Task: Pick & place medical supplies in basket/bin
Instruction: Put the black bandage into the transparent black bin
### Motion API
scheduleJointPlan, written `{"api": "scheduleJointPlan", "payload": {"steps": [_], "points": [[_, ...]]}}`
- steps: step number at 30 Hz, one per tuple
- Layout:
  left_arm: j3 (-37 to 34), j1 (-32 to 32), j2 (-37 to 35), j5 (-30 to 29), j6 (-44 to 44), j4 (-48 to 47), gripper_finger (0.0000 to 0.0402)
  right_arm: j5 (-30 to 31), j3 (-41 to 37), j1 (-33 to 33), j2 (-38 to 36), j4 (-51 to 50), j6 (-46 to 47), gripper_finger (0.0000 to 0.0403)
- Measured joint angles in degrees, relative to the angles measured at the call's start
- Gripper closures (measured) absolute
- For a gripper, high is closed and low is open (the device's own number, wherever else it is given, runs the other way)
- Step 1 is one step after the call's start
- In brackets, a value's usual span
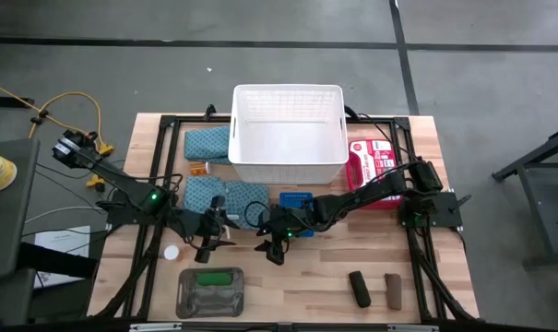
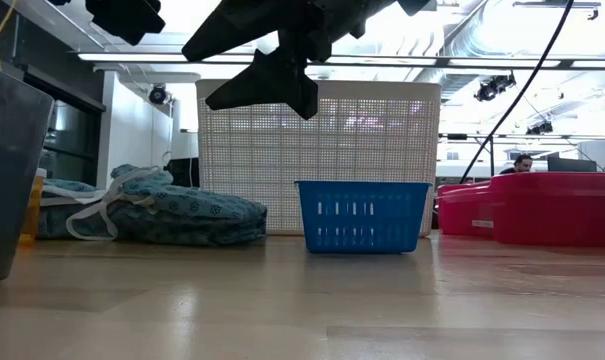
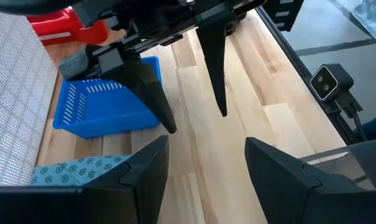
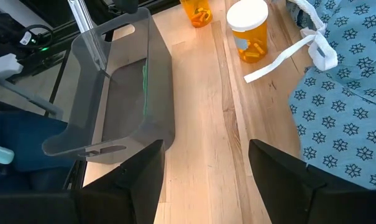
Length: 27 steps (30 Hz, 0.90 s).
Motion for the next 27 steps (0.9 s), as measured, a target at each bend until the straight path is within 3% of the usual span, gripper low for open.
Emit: {"api": "scheduleJointPlan", "payload": {"steps": [22, 27], "points": [[0.0, 0.0, 0.0, 0.1, -0.1, 0.0, 0.0196, 0.0, 0.0, 0.1, 0.0, 3.1, -1.5, 0.0181], [0.0, 0.0, 0.0, 0.1, -0.1, 0.0, 0.0196, -2.8, 0.0, 0.1, 0.0, 3.3, -2.0, 0.0181]]}}
